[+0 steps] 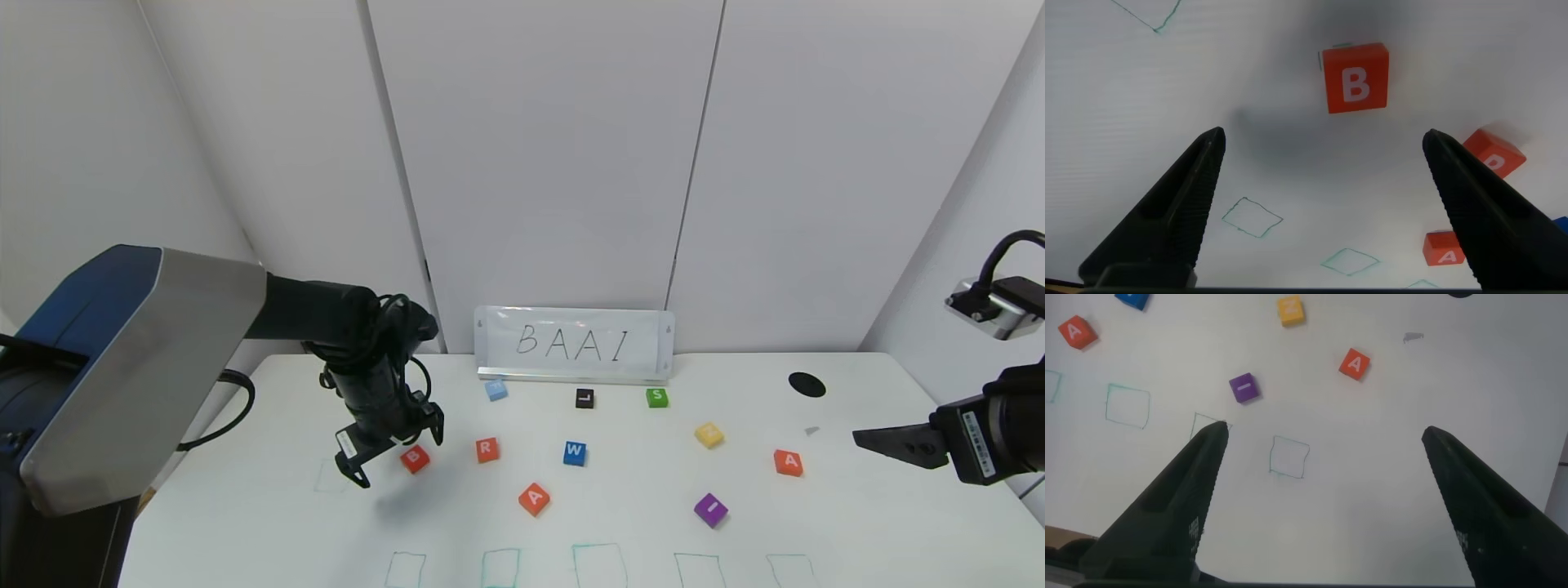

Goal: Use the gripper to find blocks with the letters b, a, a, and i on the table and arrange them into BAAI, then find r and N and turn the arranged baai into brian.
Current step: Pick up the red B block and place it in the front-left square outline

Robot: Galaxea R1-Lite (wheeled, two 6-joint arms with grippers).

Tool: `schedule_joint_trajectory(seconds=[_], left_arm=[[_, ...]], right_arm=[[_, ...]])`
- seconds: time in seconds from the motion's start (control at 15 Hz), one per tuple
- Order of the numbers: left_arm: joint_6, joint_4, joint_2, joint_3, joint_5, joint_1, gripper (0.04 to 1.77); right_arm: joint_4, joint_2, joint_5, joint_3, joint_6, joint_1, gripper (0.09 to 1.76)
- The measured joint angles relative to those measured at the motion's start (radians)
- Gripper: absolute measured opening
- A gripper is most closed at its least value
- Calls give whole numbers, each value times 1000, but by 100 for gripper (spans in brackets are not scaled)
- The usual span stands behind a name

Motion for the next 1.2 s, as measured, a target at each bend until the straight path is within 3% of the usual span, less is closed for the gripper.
schedule_joint_trajectory(seconds=[1.13, 1.2], left_arm=[[-33, -59, 80, -19, 24, 0, 171], [-34, -59, 80, -19, 24, 0, 150]], right_arm=[[-5, -9, 0, 6, -2, 2, 171], [-6, -9, 0, 6, -2, 2, 171]])
